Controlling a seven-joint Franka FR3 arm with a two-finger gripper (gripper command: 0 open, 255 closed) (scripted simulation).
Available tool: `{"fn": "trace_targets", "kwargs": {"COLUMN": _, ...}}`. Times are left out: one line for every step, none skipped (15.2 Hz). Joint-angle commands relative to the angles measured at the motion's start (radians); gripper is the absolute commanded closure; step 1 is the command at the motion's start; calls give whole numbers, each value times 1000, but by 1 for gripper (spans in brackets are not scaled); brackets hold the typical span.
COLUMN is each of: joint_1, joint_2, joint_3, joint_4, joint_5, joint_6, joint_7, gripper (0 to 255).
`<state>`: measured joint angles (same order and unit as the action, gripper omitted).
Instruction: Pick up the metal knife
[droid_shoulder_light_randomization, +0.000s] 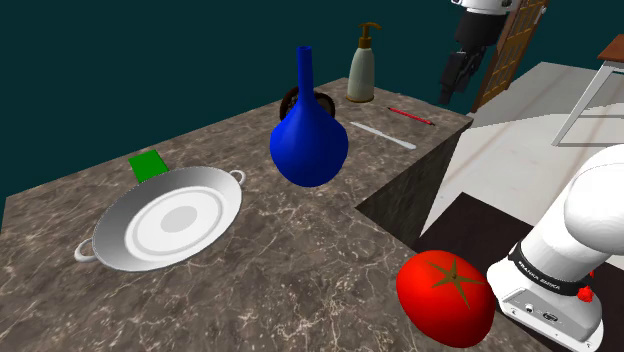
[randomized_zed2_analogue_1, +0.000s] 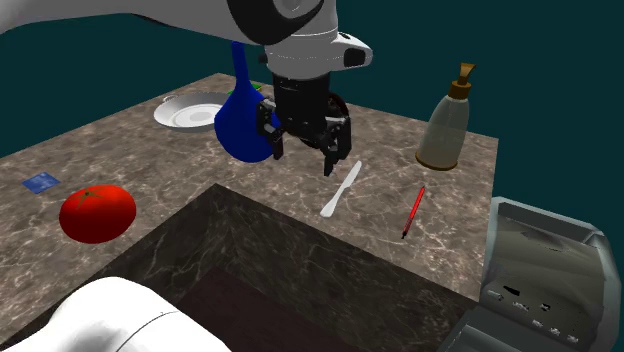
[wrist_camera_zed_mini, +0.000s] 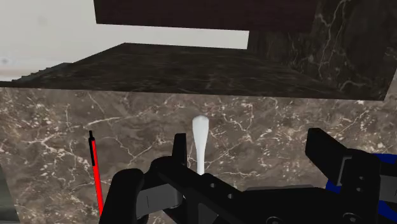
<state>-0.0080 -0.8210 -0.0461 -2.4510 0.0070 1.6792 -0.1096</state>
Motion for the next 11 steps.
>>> {"fn": "trace_targets", "kwargs": {"joint_1": 0, "joint_2": 0, "joint_3": 0, "joint_4": 0, "joint_5": 0, "joint_6": 0, "joint_7": 0, "gripper": 0}}
{"fn": "trace_targets", "kwargs": {"joint_1": 0, "joint_2": 37, "joint_3": 1, "joint_4": 3, "joint_5": -1, "joint_6": 30, "joint_7": 1, "gripper": 0}}
{"fn": "trace_targets", "kwargs": {"joint_1": 0, "joint_2": 74, "joint_3": 1, "joint_4": 8, "joint_5": -3, "joint_6": 60, "joint_7": 2, "gripper": 0}}
{"fn": "trace_targets", "kwargs": {"joint_1": 1, "joint_2": 112, "joint_3": 2, "joint_4": 14, "joint_5": -4, "joint_6": 88, "joint_7": 3, "gripper": 0}}
{"fn": "trace_targets", "kwargs": {"joint_1": 1, "joint_2": 150, "joint_3": 2, "joint_4": 22, "joint_5": -6, "joint_6": 116, "joint_7": 4, "gripper": 0}}
{"fn": "trace_targets", "kwargs": {"joint_1": 1, "joint_2": 189, "joint_3": 2, "joint_4": 31, "joint_5": -8, "joint_6": 143, "joint_7": 5, "gripper": 0}}
{"fn": "trace_targets", "kwargs": {"joint_1": 1, "joint_2": 229, "joint_3": 3, "joint_4": 41, "joint_5": -9, "joint_6": 169, "joint_7": 7, "gripper": 0}}
{"fn": "trace_targets", "kwargs": {"joint_1": 1, "joint_2": 269, "joint_3": 3, "joint_4": 53, "joint_5": -11, "joint_6": 194, "joint_7": 8, "gripper": 0}}
{"fn": "trace_targets", "kwargs": {"joint_1": 1, "joint_2": 309, "joint_3": 3, "joint_4": 66, "joint_5": -12, "joint_6": 218, "joint_7": 9, "gripper": 0}}
{"fn": "trace_targets", "kwargs": {"joint_1": 1, "joint_2": 350, "joint_3": 4, "joint_4": 80, "joint_5": -14, "joint_6": 241, "joint_7": 11, "gripper": 0}}
{"fn": "trace_targets", "kwargs": {"joint_1": 0, "joint_2": 390, "joint_3": 4, "joint_4": 96, "joint_5": -16, "joint_6": 262, "joint_7": 12, "gripper": 0}}
